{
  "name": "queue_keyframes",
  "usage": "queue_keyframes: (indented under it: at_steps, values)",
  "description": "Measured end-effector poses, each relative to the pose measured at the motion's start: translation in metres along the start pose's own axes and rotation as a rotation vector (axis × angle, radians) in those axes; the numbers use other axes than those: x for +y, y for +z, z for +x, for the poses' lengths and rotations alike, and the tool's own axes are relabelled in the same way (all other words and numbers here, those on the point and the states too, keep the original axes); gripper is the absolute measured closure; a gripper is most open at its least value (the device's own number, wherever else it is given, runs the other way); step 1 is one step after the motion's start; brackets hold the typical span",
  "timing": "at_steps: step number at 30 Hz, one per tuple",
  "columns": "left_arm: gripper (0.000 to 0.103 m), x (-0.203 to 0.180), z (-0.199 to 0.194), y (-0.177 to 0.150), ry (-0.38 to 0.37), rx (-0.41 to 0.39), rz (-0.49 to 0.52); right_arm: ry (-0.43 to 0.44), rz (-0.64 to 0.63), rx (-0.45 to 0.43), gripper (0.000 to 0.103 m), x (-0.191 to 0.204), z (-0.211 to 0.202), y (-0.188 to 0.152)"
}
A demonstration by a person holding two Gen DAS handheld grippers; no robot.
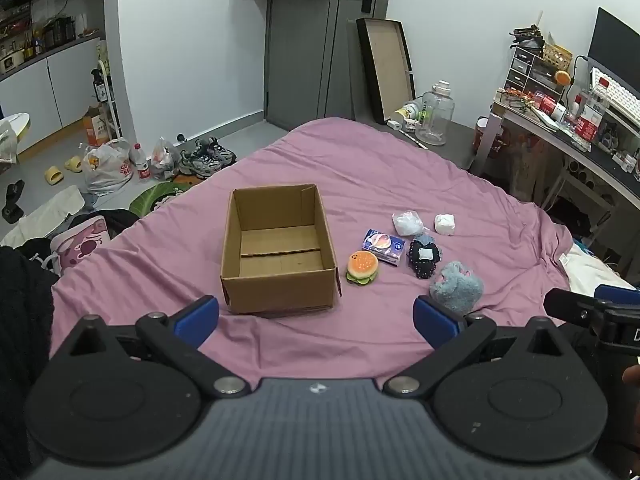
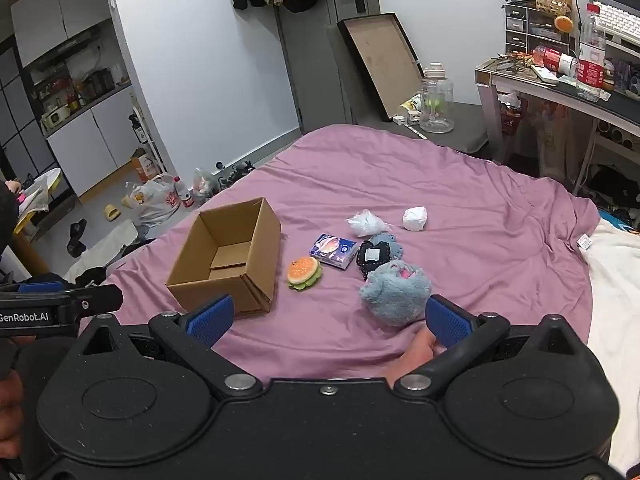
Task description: Organize soft objects
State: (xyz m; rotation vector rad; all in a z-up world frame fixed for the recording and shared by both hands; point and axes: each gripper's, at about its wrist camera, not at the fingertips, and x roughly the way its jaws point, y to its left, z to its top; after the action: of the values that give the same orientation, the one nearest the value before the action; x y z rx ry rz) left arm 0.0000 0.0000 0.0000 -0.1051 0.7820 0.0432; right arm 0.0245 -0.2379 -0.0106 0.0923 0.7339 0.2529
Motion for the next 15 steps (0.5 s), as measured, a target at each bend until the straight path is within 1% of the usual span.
queue_keyframes:
  at_steps: [10, 11, 15]
  values:
    - [0.0, -0.0012, -0.0005, -0.0002, -0.001, -0.006, 0.005, 0.009, 0.0, -0.001, 0.0, -0.004, -0.0028, -0.0015]
    - [0.0, -0.0015, -0.0006, -0.0002, -0.001, -0.006, 0.005, -0.006, -0.003, 0.003, 0.0, 0.0008, -0.0004, 0.0005]
    - [0.0, -0.0013, -0.0005, -0.0001, -0.001, -0.005, 0.004, -0.005, -0.003, 0.003, 0.0, 0.0001, -0.001, -0.0001]
